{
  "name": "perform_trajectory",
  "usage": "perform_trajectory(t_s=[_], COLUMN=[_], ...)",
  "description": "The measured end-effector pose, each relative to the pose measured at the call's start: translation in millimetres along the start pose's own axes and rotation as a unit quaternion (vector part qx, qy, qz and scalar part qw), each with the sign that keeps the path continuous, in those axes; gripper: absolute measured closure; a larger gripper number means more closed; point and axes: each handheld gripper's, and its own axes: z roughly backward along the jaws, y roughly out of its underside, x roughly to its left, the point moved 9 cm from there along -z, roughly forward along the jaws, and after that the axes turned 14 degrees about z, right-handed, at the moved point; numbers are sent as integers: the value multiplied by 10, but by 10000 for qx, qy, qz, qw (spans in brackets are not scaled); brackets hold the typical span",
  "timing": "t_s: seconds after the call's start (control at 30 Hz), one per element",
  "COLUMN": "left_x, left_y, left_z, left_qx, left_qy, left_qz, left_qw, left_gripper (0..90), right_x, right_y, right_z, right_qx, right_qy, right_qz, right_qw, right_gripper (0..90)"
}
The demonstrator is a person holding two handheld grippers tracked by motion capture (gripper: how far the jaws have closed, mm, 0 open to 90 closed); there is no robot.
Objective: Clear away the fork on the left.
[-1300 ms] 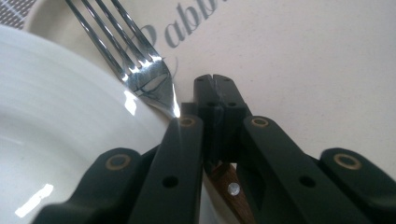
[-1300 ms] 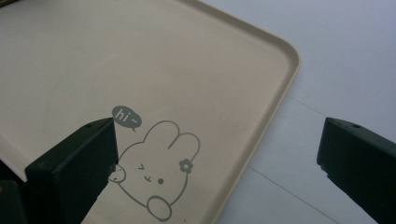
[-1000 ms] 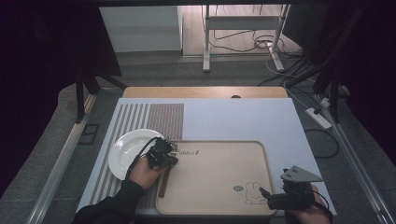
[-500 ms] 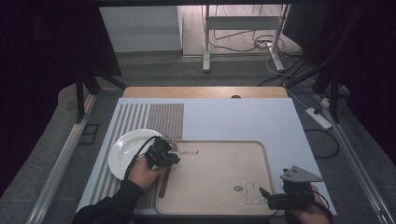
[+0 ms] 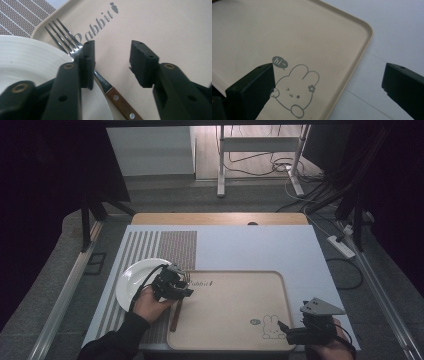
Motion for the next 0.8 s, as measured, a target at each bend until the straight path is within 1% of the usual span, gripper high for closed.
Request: perform_trajectory(t_s=[0.07,0.13,0.2,0.23,0.27,0.3,0.47,0.53,0.6,0.67,0.8], left_x=[9,30,40,45,55,57,90,108,118,130,163], left_y=[0,-1,5,3,7,8,9,10,5,5,24], left_z=[13,24,32,34,41,45,77,90,109,133,178], left_qx=[-48,-94,-118,-163,-164,-197,-333,-371,-409,-432,-483], left_qy=[19,-24,34,42,60,98,178,215,301,303,295], left_qz=[-4,19,37,91,93,115,137,182,241,255,273], left_qw=[10000,10000,9999,9998,9998,9997,9992,9989,9984,9983,9980], left_gripper=[475,413,365,334,289,289,184,144,108,74,40], right_x=[0,1,0,1,2,2,5,5,6,7,1], right_y=[0,0,1,1,1,1,4,5,5,5,6], right_z=[-1,-1,-1,-1,-2,-2,-4,-5,-6,-6,-6], right_qx=[2,3,4,6,10,10,35,41,45,50,50], right_qy=[-1,-3,-1,-1,-5,-5,-9,-10,-12,-11,7], right_qz=[0,0,-2,-2,2,2,23,26,29,35,8], right_qw=[10000,10000,10000,10000,10000,10000,10000,10000,10000,10000,10000], right_gripper=[0,0,0,0,0,0,0,0,0,0,0])
